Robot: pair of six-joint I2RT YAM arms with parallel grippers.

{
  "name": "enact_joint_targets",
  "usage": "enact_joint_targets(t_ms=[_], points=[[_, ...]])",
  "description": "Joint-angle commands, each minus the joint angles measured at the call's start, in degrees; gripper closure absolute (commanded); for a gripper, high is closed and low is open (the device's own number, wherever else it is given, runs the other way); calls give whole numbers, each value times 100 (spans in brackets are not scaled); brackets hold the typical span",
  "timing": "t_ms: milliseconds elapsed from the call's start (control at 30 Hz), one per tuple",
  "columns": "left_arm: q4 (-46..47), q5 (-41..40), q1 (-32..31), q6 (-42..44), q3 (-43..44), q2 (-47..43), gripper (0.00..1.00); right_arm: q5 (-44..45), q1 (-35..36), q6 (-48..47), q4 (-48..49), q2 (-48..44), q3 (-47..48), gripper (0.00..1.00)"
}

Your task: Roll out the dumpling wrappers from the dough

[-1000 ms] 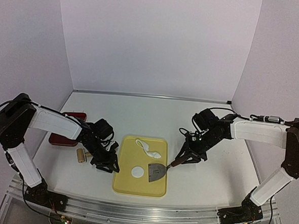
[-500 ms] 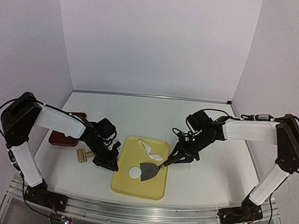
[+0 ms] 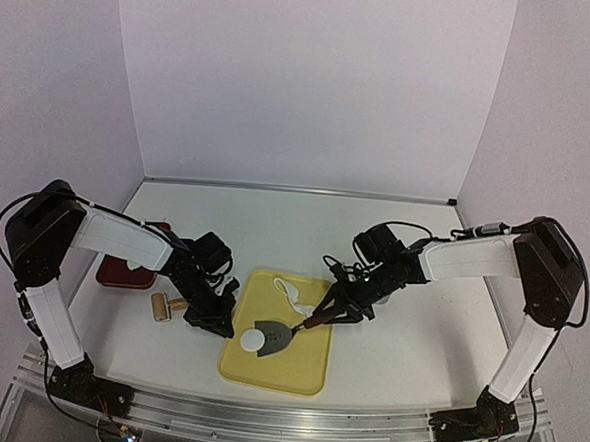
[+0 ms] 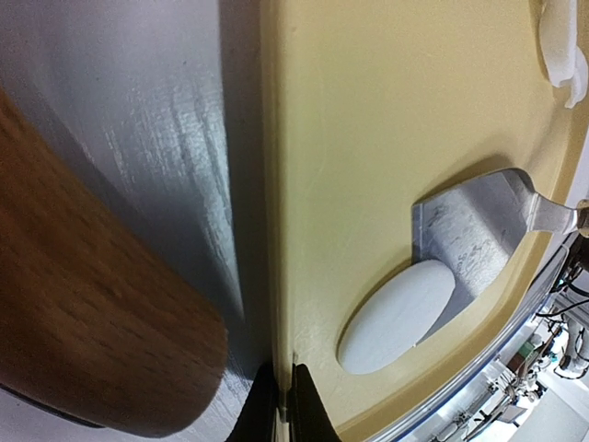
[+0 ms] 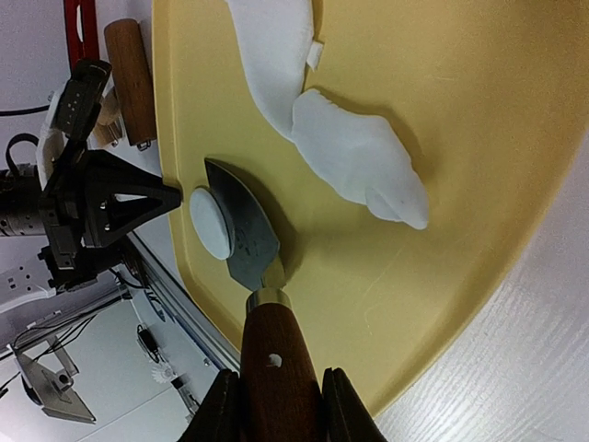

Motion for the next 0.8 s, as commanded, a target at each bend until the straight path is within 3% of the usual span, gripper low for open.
enact_joint_targets(t_ms=[0,600,667,767], points=[[37,-48,-153,213,95,352,100,673,173,-25,-344,524,-114,100],[-19,7,-177,-52,51,134,99,261,546,561,581,1029,-79,100],[-235,-196,-172,-48,199,-12,93,264,548,636,646,904,-168,100],[-599,-436,-155,-34,459,-315,75,180,542,716,762,627,-305,100]])
